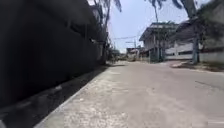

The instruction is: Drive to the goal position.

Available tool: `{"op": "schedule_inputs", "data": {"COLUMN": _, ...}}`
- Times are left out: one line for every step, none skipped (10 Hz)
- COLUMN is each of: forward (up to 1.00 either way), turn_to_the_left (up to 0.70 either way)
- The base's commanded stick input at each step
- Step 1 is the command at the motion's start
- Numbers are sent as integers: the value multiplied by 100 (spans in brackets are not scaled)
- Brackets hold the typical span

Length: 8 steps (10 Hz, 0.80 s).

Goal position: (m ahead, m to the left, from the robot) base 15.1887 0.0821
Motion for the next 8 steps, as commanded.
{"op": "schedule_inputs", "data": {"forward": 100, "turn_to_the_left": -40}}
{"op": "schedule_inputs", "data": {"forward": 100, "turn_to_the_left": -30}}
{"op": "schedule_inputs", "data": {"forward": 100, "turn_to_the_left": -10}}
{"op": "schedule_inputs", "data": {"forward": 100, "turn_to_the_left": 0}}
{"op": "schedule_inputs", "data": {"forward": 100, "turn_to_the_left": 0}}
{"op": "schedule_inputs", "data": {"forward": 100, "turn_to_the_left": 0}}
{"op": "schedule_inputs", "data": {"forward": 100, "turn_to_the_left": 0}}
{"op": "schedule_inputs", "data": {"forward": 100, "turn_to_the_left": 0}}
